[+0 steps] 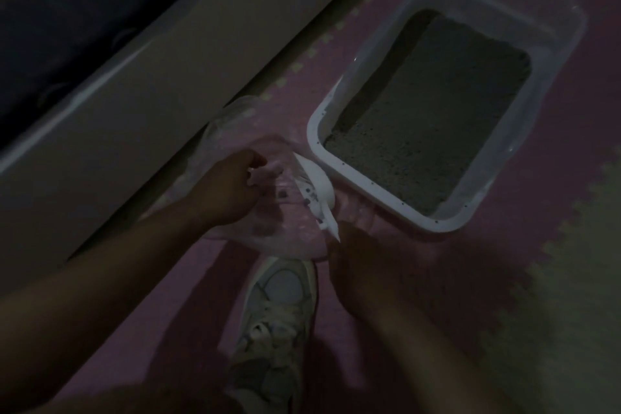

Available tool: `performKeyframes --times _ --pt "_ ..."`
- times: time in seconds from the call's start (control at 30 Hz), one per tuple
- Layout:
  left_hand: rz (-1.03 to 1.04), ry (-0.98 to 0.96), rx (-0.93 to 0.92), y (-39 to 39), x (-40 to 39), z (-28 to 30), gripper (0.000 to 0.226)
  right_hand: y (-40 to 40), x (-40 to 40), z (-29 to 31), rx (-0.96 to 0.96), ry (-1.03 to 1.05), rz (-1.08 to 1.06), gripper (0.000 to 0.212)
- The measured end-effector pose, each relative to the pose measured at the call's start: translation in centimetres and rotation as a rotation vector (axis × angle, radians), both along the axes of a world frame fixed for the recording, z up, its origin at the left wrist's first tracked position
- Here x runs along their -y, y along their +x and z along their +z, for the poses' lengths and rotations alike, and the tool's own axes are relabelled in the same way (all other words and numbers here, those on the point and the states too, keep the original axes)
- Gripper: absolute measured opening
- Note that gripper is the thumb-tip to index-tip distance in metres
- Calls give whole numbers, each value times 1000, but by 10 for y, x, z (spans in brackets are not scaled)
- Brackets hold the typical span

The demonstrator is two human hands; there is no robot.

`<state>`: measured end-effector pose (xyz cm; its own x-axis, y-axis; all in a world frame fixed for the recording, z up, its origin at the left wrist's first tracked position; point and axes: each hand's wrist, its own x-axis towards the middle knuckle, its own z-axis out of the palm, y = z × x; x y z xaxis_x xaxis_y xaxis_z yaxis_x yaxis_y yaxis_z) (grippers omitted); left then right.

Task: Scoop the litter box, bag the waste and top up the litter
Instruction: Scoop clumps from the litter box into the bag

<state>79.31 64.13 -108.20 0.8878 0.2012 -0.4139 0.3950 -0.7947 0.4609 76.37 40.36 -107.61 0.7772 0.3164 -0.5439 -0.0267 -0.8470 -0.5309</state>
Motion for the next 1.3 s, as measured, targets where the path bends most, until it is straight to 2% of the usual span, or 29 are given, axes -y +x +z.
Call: performKeyframes --times 0.17,0.53,0.67,0.77,0.87,0.97,1.07,1.13,1.2,1.23,1.3 --pt "28 -11 -23 1 -1 0 46 -6 5 -5 121 -94 92 28" --pt "75 -48 -28 6 12 4 37 -14 22 -5 69 -70 11 28" --pt "93 -62 -20 10 22 9 39 -17 27 9 76 54 -48 23" --pt "104 -107 6 13 28 14 37 -18 29 25 82 223 -89 24" --pt "131 -156 39 18 33 17 29 -20 28 41 66 447 -297 33" --pt "182 -244 46 24 42 19 18 -12 25 54 -187 647 -766 30" --pt "215 -342 21 28 55 22 13 9 27 67 -482 737 -1060 43" --pt "163 -343 -14 30 59 24 20 21 31 78 -730 872 -1228 39" --pt "44 -238 -17 30 61 22 26 31 34 88 -818 950 -1313 32" --pt "-48 -124 45 29 62 20 27 36 35 90 -823 959 -1337 30" --pt "-217 72 298 24 68 20 23 47 36 92 -849 959 -1380 28"
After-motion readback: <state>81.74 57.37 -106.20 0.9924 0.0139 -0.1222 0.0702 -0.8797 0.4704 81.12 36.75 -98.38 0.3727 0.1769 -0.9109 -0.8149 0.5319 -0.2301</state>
